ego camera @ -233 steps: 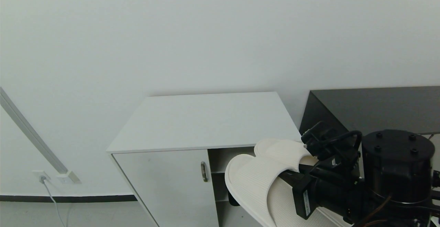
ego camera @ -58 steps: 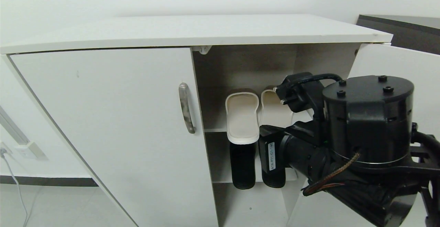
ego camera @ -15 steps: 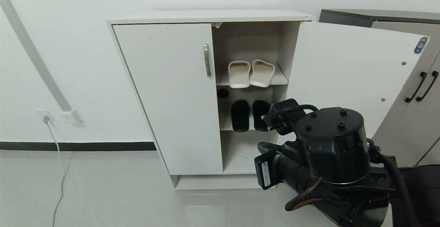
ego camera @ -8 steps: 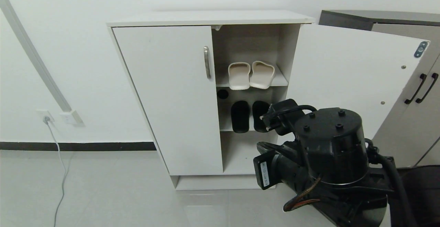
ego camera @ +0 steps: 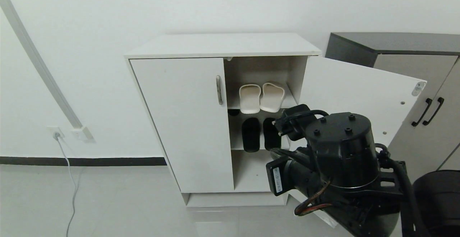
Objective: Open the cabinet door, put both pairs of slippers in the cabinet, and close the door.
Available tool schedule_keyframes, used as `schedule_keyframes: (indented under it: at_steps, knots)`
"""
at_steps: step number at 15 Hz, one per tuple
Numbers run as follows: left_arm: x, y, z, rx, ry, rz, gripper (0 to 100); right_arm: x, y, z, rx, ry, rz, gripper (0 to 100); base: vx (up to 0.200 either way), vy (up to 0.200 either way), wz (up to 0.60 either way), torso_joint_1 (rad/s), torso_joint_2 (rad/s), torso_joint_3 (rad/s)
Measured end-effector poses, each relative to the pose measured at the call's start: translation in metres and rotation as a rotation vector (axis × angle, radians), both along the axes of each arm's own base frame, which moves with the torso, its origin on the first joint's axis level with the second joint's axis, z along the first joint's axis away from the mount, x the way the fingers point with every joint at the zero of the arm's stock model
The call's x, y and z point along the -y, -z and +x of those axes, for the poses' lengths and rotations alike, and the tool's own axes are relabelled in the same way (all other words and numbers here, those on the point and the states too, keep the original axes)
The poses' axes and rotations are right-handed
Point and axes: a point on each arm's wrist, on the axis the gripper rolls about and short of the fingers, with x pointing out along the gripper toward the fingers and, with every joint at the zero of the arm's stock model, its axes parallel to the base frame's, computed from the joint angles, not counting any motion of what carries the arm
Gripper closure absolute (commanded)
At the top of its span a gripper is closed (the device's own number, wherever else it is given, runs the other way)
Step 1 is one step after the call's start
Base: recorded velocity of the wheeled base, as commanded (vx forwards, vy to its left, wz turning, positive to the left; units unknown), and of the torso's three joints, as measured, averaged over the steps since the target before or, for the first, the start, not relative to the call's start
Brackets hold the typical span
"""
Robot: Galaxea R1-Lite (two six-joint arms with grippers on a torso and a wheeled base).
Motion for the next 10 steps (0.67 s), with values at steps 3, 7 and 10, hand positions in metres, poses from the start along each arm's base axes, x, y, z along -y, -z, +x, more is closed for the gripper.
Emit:
schedule_keyframes:
  at_steps: [3, 7, 10]
  knots:
    - [0.0000, 0.0000, 0.0000, 0.000, 0.000, 0.000, 100, 0.0007, 0.0000, 0.0012, 0.000, 0.005, 0.000, 100, 0.000, 0.000, 0.00, 0.139, -0.47, -0.333]
    - [0.0000, -0.0001, 0.0000, 0.000, 0.000, 0.001, 100, 0.0017, 0.0007, 0.0018, -0.002, 0.008, -0.002, 100, 0.000, 0.000, 0.00, 0.161, -0.48, -0.320]
    - [0.0000, -0.0001, 0.0000, 0.000, 0.001, 0.000, 100, 0.0016, 0.0011, 0.0017, -0.002, 0.008, -0.003, 100, 0.000, 0.000, 0.00, 0.185, -0.51, -0.315]
